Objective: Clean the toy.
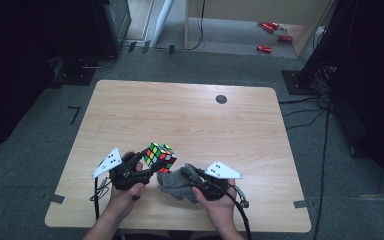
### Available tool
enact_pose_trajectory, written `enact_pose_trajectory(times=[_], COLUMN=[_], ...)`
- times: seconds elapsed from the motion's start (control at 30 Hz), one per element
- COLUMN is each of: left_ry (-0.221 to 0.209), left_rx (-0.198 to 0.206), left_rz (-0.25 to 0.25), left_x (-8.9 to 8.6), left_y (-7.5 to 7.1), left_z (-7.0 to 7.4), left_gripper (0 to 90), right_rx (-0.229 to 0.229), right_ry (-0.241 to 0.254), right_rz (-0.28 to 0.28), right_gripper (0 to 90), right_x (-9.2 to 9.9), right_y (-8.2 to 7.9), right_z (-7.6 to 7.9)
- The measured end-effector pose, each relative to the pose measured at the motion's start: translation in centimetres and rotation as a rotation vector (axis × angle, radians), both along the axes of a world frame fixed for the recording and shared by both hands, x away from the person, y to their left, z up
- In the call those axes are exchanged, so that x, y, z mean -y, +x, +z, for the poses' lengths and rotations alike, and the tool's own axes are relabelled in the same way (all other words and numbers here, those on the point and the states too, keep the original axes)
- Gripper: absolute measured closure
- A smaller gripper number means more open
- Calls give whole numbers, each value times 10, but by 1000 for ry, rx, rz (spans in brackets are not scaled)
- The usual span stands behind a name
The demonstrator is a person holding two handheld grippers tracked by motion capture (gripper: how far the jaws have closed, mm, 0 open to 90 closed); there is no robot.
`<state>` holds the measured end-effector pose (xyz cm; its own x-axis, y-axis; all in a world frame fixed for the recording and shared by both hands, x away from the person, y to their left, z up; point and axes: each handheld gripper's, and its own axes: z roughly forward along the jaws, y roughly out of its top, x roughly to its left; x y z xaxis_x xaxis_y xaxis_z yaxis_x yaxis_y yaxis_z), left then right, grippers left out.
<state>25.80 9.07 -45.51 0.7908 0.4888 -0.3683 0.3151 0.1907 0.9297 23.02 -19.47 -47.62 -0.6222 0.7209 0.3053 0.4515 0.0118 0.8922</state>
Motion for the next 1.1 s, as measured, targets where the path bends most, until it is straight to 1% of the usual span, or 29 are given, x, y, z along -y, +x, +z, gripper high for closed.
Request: enact_pose_trajectory(times=[0.03, 0.07, 0.1, 0.17, 0.23, 0.27, 0.3, 0.37, 0.4, 0.43, 0.47, 0.57, 0.6, 0.7, 0.87, 0.93, 1.0, 1.03, 1.1], left_ry=[-6, -5, -11, -11, -17, -19, -16, -16, -16, -3, 4, 22, 28, 49, 100, 115, 137, 149, 154], left_rx=[-6, -9, -16, -24, -40, -51, -63, -91, -91, -116, -123, -159, -167, -200, -243, -264, -281, -281, -290], left_rz=[4, 6, 10, 9, 5, 1, -3, -10, -10, -12, -13, -22, -26, -50, -90, -108, -125, -129, -131], left_x=[-1, -2, -2, -2, -2, -1, 0, 3, 3, 6, 7, 12, 14, 20, 32, 36, 40, 41, 40], left_y=[1, 2, 2, 3, 4, 4, 4, 5, 5, 5, 5, 4, 4, 4, 1, 1, 1, 1, 2], left_z=[0, -1, -1, -1, -1, -1, -1, -1, -1, -1, -1, 0, 0, 1, 3, 2, 1, 1, 0], left_gripper=[346, 346, 346, 346, 346, 346, 346, 346, 346, 346, 346, 345, 345, 345, 345, 345, 345, 345, 345], right_rx=[-6, -1, -1, 14, 81, 113, 149, 222, 254, 291, 312, 359, 368, 391, 460, 493, 504, 507, 505], right_ry=[-20, -53, -71, -76, -73, -68, -72, -104, -127, -162, -181, -240, -253, -281, -368, -411, -430, -437, -448], right_rz=[-41, -70, -78, -66, -39, -7, 24, 76, 85, 87, 83, 71, 71, 79, 56, 45, 43, 44, 62], right_gripper=[684, 641, 589, 515, 472, 451, 429, 396, 376, 345, 309, 242, 230, 235, 238, 246, 254, 258, 300], right_x=[4, 9, 13, 19, 20, 18, 14, 4, -1, -8, -12, -22, -24, -28, -35, -37, -38, -38, -38], right_y=[3, 5, 8, 10, 8, 6, 4, -4, -8, -13, -15, -21, -22, -25, -28, -30, -30, -30, -30], right_z=[-1, -2, -2, 1, 9, 12, 16, 20, 21, 22, 22, 21, 21, 19, 17, 15, 13, 12, 11])
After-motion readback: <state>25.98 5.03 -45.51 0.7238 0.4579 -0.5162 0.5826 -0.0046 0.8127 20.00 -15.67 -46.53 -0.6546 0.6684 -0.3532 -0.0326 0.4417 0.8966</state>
